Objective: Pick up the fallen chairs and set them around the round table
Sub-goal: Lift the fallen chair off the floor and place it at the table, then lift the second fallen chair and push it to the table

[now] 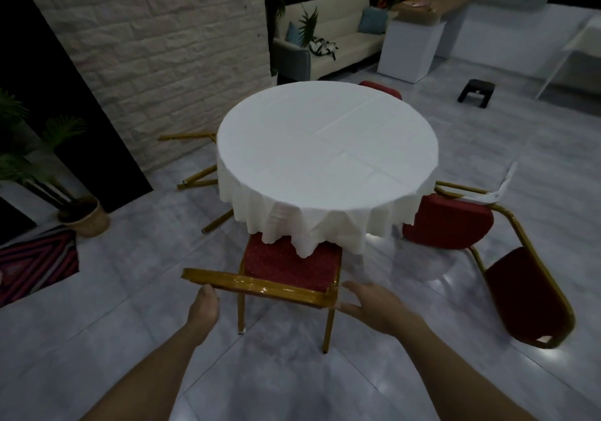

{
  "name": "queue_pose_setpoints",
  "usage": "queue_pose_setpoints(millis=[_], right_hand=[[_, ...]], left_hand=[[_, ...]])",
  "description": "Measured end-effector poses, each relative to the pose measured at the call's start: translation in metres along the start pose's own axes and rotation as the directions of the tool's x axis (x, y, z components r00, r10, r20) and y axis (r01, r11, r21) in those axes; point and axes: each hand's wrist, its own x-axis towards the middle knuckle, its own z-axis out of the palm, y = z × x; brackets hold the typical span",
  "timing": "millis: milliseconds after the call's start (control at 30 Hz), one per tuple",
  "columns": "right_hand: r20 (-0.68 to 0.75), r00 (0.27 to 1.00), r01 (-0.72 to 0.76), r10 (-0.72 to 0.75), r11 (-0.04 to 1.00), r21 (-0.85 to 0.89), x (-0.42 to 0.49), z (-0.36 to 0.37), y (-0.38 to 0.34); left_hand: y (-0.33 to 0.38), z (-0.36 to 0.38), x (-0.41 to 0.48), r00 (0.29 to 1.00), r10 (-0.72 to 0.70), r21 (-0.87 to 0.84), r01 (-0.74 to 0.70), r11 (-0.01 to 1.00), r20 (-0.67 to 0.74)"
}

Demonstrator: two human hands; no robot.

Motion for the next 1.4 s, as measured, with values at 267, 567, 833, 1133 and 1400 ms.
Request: queue_pose_setpoints(millis=[267,567,833,1133,1400], right_hand=[[-0.067,0.995,-0.084,0.078,0.992,-0.097,-0.080,-0.065,0.112],[-0.203,0.965,-0.181,0.166,0.982,-0.054,-0.167,-0.139,0.265],[-0.225,0.927,-0.308,0.299,0.952,-0.003,-0.207,-0.193,0.404],[-0.263,0.868,-0.442,0.422,0.897,-0.018,-0.211,-0.270,0.559],[-0.267,0.877,-0.422,0.400,0.906,-0.026,-0.195,-0.314,0.673]], left_hand=[[0.021,0.091,-0.092,0.868,0.281,0.197,-0.217,0.956,-0.409],[0.064,0.276,-0.194,0.826,0.469,0.695,-0.536,0.479,0.313],[0.113,0.454,-0.271,0.603,0.529,0.633,-0.759,0.151,0.598],[0.176,0.611,-0.271,0.616,0.519,0.618,-0.761,0.196,0.593],[0.204,0.716,-0.288,0.645,0.554,0.577,-0.749,0.324,0.526]])
